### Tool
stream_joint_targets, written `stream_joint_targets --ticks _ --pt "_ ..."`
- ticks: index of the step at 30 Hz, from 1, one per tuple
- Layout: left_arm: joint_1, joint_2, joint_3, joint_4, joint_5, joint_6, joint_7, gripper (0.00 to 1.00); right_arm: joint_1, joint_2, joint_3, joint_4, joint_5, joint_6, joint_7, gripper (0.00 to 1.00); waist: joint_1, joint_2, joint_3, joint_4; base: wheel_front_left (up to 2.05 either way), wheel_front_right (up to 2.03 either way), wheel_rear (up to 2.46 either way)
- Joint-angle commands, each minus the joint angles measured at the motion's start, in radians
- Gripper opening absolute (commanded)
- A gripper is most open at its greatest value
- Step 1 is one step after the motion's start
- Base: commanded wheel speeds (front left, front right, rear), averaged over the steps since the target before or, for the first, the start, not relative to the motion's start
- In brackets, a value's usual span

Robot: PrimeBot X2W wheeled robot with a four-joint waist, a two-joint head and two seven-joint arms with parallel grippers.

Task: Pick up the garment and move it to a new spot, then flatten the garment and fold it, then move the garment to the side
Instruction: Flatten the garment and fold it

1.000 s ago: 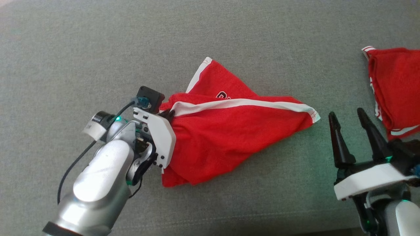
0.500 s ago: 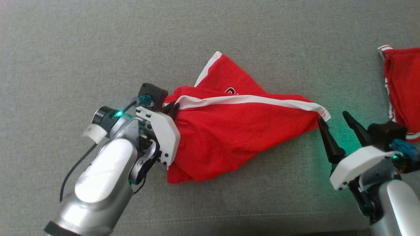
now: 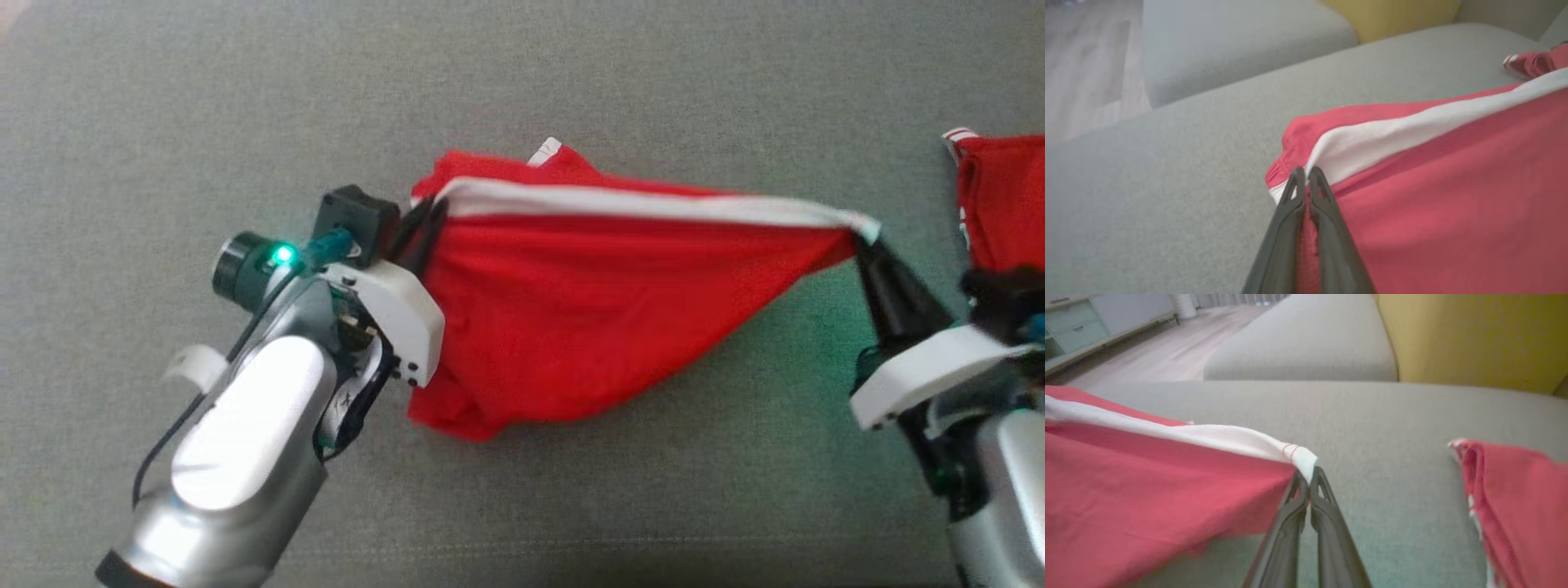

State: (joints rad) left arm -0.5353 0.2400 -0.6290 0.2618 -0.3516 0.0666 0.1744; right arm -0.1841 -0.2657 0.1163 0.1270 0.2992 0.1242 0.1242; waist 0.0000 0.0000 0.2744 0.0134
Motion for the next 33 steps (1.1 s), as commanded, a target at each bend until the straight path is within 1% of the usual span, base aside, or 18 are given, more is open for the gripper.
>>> stream_joint_targets --ticks 1,5,8,11,12,13,19,23,27,30,33 --pt "-0.029 0.032 0.054 -0.055 0.013 0.014 -0.021 0.0 -0.029 -0.023 -0.001 -0.059 -0.002 0.007 -0.017 0.0 0.0 0.0 -0.01 0.004 0.0 0.0 0.0" --pt "-0.031 0.053 0.086 -0.15 0.033 0.048 -0.086 0.0 -0.041 -0.036 -0.039 -0.174 -0.018 0.007 -0.02 0.0 0.0 0.0 -0.04 0.007 0.0 0.0 0.0" --pt "-0.038 0.072 0.112 -0.23 0.054 0.076 -0.13 0.0 -0.058 -0.054 -0.071 -0.267 -0.032 0.007 0.001 0.0 0.0 0.0 -0.071 0.007 0.0 0.0 0.0" --pt "-0.054 0.092 0.137 -0.308 0.074 0.101 -0.149 0.0 -0.082 -0.074 -0.105 -0.364 -0.046 0.007 0.033 0.0 0.0 0.0 -0.102 0.008 0.0 0.0 0.0" --pt "-0.061 0.099 0.144 -0.335 0.08 0.108 -0.149 0.0 -0.091 -0.078 -0.118 -0.396 -0.048 0.007 0.044 0.0 0.0 0.0 -0.113 0.009 0.0 0.0 0.0" --pt "-0.077 0.112 0.157 -0.391 0.087 0.114 -0.143 0.0 -0.11 -0.089 -0.144 -0.455 -0.053 0.007 0.069 0.0 0.0 0.0 -0.131 0.009 0.0 0.0 0.0" --pt "-0.151 0.155 0.183 -0.517 0.106 0.109 -0.091 0.0 -0.185 -0.118 -0.195 -0.591 -0.043 0.007 0.148 0.0 0.0 0.0 -0.16 0.006 0.0 0.0 0.0" --pt "-0.192 0.165 0.189 -0.542 0.093 0.092 -0.054 0.0 -0.239 -0.128 -0.212 -0.621 -0.017 0.007 0.189 0.0 0.0 0.0 -0.163 0.003 0.0 0.0 0.0" --pt "-0.224 0.153 0.177 -0.517 0.07 0.07 -0.037 0.0 -0.282 -0.131 -0.206 -0.605 0.009 0.007 0.213 0.0 0.0 0.0 -0.154 0.002 0.0 0.0 0.0" --pt "-0.252 0.128 0.169 -0.453 0.036 0.048 -0.038 0.0 -0.318 -0.131 -0.174 -0.557 0.041 0.007 0.223 0.0 0.0 0.0 -0.133 -0.001 0.0 0.0 0.0" --pt "-0.301 0.092 0.165 -0.342 0.003 0.023 -0.06 0.0 -0.374 -0.133 -0.124 -0.468 0.069 0.007 0.219 0.0 0.0 0.0 -0.102 -0.005 0.0 0.0 0.0"
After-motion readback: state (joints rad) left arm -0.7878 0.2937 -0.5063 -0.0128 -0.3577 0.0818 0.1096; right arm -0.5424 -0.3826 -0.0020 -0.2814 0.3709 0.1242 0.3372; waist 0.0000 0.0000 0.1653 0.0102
